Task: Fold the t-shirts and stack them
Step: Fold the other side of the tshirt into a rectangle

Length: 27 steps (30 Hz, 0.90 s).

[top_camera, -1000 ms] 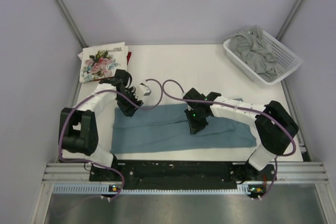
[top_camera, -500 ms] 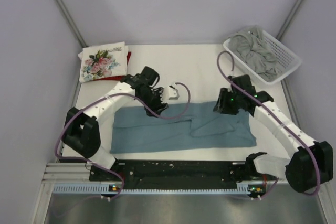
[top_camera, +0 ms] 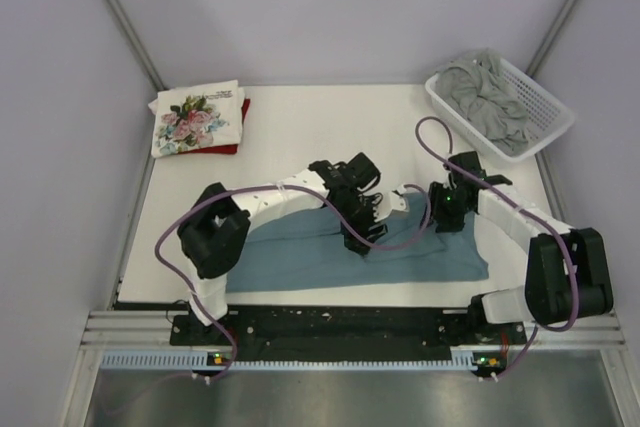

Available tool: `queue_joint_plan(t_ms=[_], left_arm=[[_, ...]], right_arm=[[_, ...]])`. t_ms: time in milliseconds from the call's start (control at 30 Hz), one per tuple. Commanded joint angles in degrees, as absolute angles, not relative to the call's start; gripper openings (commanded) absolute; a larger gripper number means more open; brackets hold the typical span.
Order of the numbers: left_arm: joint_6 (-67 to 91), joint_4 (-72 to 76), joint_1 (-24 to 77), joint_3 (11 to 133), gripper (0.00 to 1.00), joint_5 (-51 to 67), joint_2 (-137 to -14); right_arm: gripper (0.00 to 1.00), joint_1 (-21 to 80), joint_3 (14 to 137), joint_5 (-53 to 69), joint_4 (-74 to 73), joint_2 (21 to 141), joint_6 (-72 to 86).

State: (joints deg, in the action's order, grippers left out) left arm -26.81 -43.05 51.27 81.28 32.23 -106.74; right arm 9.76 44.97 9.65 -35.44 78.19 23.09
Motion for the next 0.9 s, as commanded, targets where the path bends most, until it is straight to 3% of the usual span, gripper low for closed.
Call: queue_joint_plan(t_ms=[0, 133, 333, 467, 600, 867], left_arm=[[-21.98, -39.29, 52.73, 84.11, 0.62, 35.24, -109.86], [-21.44, -38.15, 52.73, 84.02, 0.62, 33.31, -112.41], [-20.65, -37.97, 52.82, 84.90, 0.58, 35.15, -115.57], [-20.74, -38.14, 52.82, 84.90, 0.36, 37.18, -116.19], [-22.58, -40.25, 52.82, 85.51, 0.00, 37.53, -116.10], [-24.43, -38.58, 52.82, 87.71, 0.00, 29.19, -112.94]], right_arm=[[0.46, 9.32, 42.99, 11.69, -31.47, 78.49, 21.71], [0.36, 9.40, 41.49, 10.20, -30.59, 78.40, 21.36], [0.00, 9.23, 41.13, 9.41, -29.88, 77.96, 21.62], [0.00, 9.23, 39.91, 8.88, -30.67, 74.19, 22.41], [0.00, 9.32, 38.41, 8.44, -33.48, 70.15, 23.73], [0.00, 8.97, 37.61, 5.72, -35.68, 61.53, 28.04]])
